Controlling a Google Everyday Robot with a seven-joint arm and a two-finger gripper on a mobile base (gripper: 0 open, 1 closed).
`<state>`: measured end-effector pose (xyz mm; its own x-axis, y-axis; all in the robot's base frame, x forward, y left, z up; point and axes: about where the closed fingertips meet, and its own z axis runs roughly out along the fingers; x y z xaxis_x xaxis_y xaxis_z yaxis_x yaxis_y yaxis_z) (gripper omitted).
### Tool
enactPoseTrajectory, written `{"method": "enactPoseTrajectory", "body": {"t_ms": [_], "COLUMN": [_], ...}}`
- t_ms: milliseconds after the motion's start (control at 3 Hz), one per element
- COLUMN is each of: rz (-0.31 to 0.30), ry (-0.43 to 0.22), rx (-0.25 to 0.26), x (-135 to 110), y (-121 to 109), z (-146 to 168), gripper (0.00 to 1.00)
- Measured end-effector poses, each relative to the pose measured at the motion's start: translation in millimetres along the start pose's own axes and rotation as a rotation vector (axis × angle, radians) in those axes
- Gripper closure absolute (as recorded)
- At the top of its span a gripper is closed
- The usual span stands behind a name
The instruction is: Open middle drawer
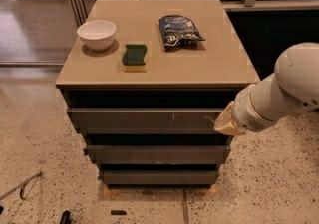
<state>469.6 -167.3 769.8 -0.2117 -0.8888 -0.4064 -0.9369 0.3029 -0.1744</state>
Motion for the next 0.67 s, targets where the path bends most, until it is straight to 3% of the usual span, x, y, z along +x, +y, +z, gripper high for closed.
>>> {"method": "enactPoseTrajectory", "body": {"t_ms": [333, 667], "rz": [-0.015, -0.001], "ry": [0.043, 0.013], "rx": [0.026, 0.034], "x": [29, 48], "y": [18, 22], "z": [59, 127], "gripper": [1.0, 1.0]}}
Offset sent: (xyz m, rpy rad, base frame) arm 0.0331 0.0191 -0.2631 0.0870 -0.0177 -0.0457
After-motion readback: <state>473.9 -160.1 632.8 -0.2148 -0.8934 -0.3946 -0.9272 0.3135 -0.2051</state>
